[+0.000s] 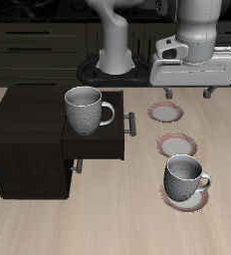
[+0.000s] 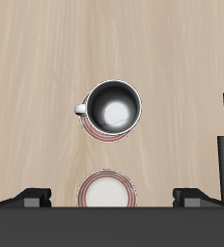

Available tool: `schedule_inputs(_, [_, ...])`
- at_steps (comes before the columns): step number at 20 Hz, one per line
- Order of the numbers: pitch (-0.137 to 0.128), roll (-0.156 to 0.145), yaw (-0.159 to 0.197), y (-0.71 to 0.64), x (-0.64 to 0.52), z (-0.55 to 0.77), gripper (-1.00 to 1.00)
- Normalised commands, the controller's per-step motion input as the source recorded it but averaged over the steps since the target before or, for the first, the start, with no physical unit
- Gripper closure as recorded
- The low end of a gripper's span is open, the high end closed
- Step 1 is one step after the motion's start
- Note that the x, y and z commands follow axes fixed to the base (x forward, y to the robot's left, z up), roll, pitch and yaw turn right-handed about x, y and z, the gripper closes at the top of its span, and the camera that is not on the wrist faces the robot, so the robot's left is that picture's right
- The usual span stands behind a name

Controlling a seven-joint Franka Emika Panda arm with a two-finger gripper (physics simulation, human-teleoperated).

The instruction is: Place the porcelain mug that is on the plate onto the top of the cabinet

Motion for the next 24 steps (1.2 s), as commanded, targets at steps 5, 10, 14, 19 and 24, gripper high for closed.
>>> schedule_inputs(5, [-0.02,0.013,0.034,-0.04,0.33,-0.06,-1.0])
schedule_inputs(10, [0.008,-0.005,-0.005,-0.09,0.16,-0.1,-1.0])
schedule_inputs(14, [0.001,0.002,0.014,0.0,0.05,-0.18,-1.0])
schedule_inputs(19, [0.011,0.016,0.047,0.12,-0.03,-0.25,-1.0])
schedule_inputs(24, [0.015,0.0,0.047,0.05,0.11,-0.24,-1.0])
